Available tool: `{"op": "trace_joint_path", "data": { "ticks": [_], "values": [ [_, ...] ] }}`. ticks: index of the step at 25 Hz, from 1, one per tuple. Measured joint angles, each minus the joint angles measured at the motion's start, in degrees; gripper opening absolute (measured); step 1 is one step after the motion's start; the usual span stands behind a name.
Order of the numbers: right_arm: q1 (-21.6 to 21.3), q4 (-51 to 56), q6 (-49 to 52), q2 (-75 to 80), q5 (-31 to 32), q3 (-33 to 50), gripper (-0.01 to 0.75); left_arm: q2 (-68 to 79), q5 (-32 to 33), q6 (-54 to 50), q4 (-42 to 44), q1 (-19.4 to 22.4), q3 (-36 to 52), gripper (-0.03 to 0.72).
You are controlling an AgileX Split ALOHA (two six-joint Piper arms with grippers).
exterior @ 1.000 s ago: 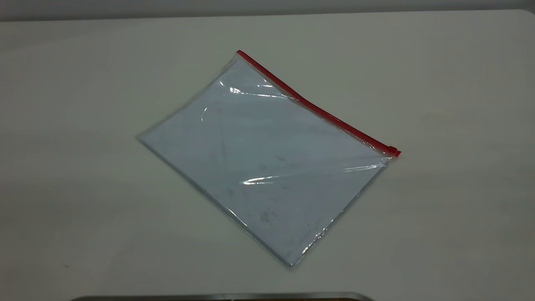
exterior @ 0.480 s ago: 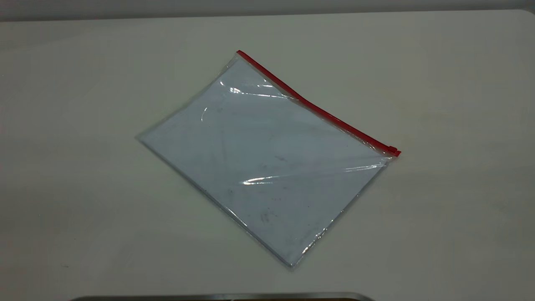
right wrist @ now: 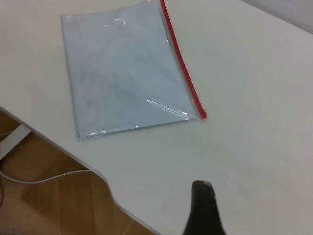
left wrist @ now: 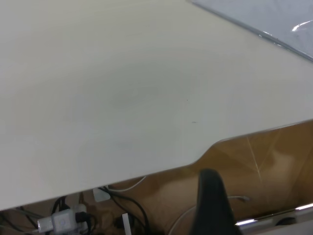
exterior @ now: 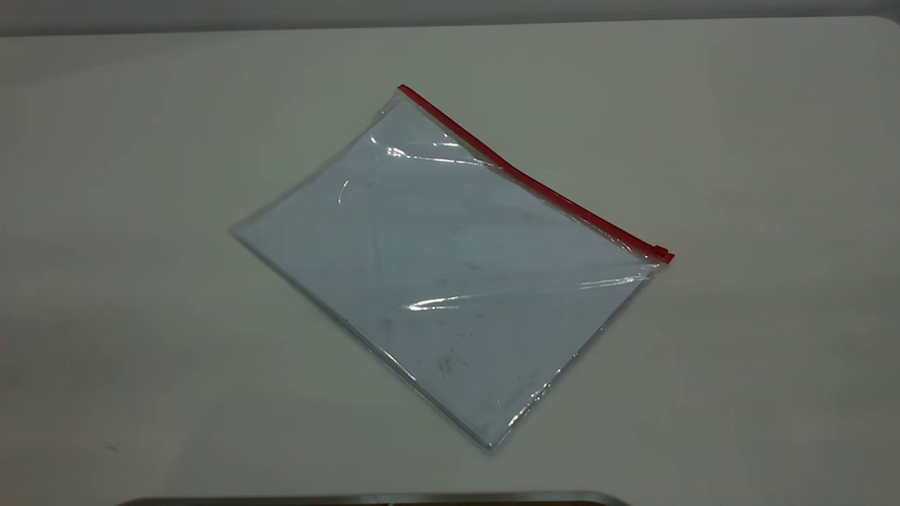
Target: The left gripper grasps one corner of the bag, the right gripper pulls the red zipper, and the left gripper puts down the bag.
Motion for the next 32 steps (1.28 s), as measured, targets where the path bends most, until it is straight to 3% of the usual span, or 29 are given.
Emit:
{"op": "trace_joint_path", "data": {
  "ticks": [9,28,32],
  "values": [
    [0.0,0.05,0.0,0.0,0.0,0.0,0.591,-7.31,-0.18,0.49,0.71,10.71,0.0,0.567],
    [0.0,0.05,0.0,0.0,0.0,0.0,0.591,-12.42,0.06,0.49,0.49,11.19,0.0,0.567],
    [-5.2,0.11,0.0,0.0,0.0,0.0,0.591,-12.42,0.06,0.49,0.49,11.19,0.0,0.567]
  ]
}}
